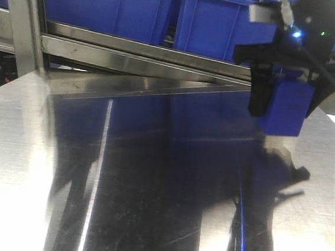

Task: Pick and sort blue part to right shelf
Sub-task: 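Grasp the other blue part with the right gripper and lift it, then hold both blue parts raised above the empty table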

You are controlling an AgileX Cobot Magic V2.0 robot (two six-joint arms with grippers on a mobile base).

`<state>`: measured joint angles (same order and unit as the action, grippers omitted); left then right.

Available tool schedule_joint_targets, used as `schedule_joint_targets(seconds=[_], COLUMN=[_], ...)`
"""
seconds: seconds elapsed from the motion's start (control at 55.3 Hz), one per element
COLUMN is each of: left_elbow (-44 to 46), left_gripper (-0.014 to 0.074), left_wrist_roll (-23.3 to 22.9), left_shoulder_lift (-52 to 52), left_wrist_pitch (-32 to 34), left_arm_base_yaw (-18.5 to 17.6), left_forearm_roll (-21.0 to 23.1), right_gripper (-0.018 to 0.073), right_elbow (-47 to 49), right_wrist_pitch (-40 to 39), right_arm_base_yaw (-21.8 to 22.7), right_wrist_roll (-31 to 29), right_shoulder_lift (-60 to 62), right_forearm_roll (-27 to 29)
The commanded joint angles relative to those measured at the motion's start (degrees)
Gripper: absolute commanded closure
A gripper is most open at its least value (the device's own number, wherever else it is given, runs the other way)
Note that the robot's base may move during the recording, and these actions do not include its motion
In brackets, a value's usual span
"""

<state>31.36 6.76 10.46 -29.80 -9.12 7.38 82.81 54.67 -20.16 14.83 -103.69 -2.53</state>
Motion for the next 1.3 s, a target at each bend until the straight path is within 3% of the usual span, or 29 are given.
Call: schedule_joint_targets(seconds=[0.0, 0.163, 0.343, 0.452, 0.687, 0.849, 1.283], left_elbow=[1.43, 1.43, 1.43, 1.43, 1.43, 1.43, 1.43], left_gripper=[0.0260, 0.0260, 0.0260, 0.0260, 0.0260, 0.0260, 0.0260], left_wrist_roll=[-0.03, -0.03, -3.65, -3.67, -3.67, -3.67, -3.67], left_shoulder_lift=[-2.42, -6.40, -7.94, -8.55, -8.55, -8.55, -8.55], left_wrist_pitch=[0.77, -3.63, -7.71, -7.96, -7.97, -8.64, -8.64], left_arm_base_yaw=[-0.04, -0.04, -0.04, -0.04, -0.04, -0.04, -0.04], left_forearm_roll=[-1.24, -2.57, -8.66, -10.06, -10.19, -10.19, -10.19], right_gripper=[0.0217, 0.0217, 0.0217, 0.0217, 0.0217, 0.0217, 0.0217], right_elbow=[1.50, -1.62, -12.60, -21.51, -37.06, -45.26, -50.88], right_wrist_pitch=[-1.46, -3.31, -8.53, -11.55, -17.29, -17.16, -15.08], right_arm_base_yaw=[-0.50, -0.90, -0.90, -0.90, -0.90, -0.90, -0.90], right_wrist_roll=[-0.92, -1.93, -2.21, -2.21, -2.21, -2.21, -3.87], right_shoulder_lift=[6.17, 12.40, 22.32, 29.70, 48.68, 63.85, 95.46], right_forearm_roll=[-3.81, -5.67, -5.74, -5.74, -5.74, -5.74, -8.97])
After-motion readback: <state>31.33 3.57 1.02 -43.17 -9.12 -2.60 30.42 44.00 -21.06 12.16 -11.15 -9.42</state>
